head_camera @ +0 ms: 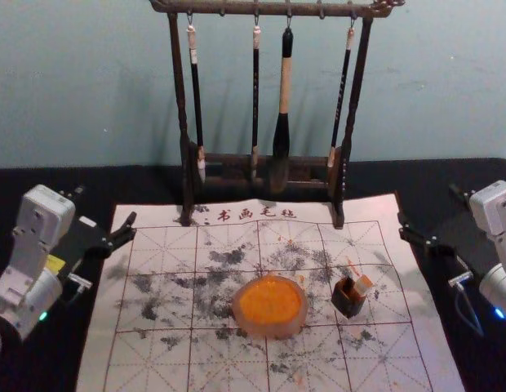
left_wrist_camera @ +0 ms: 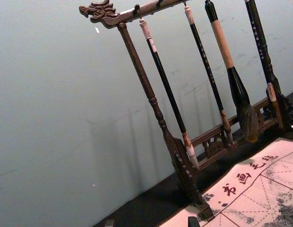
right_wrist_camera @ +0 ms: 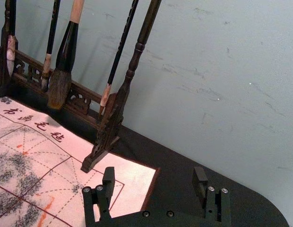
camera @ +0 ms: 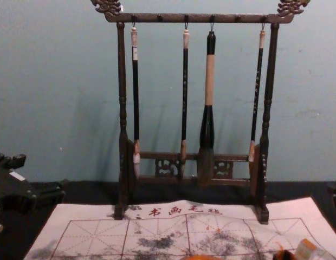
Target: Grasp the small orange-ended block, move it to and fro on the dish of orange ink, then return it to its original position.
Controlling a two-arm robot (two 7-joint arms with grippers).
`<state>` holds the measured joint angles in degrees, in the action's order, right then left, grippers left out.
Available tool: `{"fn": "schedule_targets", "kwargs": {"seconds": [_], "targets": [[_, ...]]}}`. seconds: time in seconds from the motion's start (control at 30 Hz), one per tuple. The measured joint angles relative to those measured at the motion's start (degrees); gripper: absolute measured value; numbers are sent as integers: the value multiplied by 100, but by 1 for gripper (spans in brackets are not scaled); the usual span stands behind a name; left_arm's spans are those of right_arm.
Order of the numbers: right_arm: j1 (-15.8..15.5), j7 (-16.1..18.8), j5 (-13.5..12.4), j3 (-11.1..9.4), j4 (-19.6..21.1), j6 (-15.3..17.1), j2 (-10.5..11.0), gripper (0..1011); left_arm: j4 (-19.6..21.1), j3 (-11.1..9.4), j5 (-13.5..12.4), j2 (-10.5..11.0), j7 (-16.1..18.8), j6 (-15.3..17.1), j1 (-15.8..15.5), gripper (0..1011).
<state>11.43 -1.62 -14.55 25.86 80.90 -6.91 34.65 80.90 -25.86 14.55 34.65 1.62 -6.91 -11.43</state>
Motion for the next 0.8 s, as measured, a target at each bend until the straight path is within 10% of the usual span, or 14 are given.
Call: {"fn": "schedule_targets", "kwargs": {"seconds": [0.33,0.8], "targets": [[-73,76,-18,-53,50,-24,24,1002,0,0,0,0,0,0,0,1010],[-1218,728,-580,-491,1009,-74,594,1002,-1,0,0,0,0,0,0,1010]]}}
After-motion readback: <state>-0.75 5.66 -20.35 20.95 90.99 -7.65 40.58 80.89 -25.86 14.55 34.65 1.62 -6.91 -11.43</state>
